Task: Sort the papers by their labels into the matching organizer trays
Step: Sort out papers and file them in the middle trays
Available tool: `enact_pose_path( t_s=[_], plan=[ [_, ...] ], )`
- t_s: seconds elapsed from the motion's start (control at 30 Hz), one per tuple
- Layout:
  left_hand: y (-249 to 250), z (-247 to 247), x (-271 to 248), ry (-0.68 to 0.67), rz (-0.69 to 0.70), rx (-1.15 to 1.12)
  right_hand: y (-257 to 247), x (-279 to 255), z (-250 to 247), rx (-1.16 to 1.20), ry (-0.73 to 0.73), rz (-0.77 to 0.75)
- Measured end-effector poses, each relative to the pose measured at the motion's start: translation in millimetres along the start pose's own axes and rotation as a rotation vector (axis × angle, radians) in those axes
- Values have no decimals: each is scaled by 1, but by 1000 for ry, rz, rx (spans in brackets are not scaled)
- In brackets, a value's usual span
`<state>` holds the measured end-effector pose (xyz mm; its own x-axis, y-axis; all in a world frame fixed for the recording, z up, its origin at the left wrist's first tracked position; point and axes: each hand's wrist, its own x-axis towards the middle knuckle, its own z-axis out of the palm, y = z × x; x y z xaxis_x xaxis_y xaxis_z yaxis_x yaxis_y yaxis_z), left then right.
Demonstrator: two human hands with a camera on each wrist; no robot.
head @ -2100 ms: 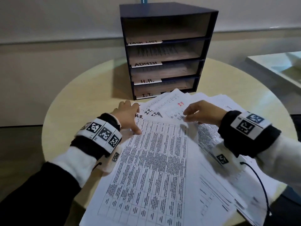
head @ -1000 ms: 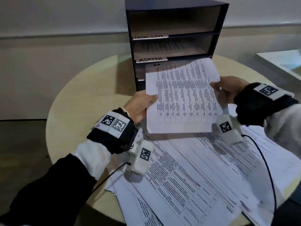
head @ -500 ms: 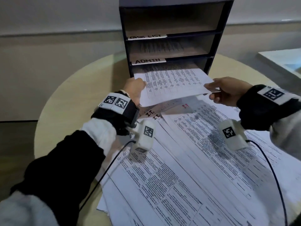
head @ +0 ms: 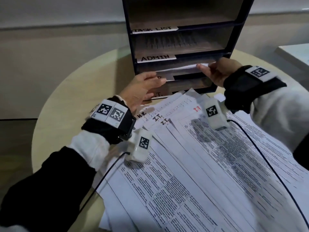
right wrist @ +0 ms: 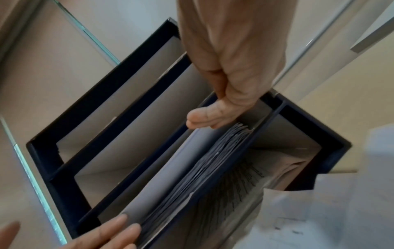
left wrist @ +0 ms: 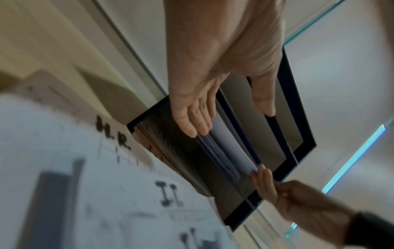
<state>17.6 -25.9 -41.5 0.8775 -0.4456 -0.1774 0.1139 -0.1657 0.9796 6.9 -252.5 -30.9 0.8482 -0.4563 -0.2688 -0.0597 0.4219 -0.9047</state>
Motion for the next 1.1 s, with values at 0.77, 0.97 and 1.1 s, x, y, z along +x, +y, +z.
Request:
enact_pose_path(
  t_s=[0.77,0.97,1.1],
  plan=[
    [10,15,46,103,56,1052,10,23,17,-485,71,-39],
    [10,18,46,99,-19,1013,5,20,13,-544,46,38],
    [17,17,37,44,-45,1010,-3,6,3,-554,-26,48]
  ],
)
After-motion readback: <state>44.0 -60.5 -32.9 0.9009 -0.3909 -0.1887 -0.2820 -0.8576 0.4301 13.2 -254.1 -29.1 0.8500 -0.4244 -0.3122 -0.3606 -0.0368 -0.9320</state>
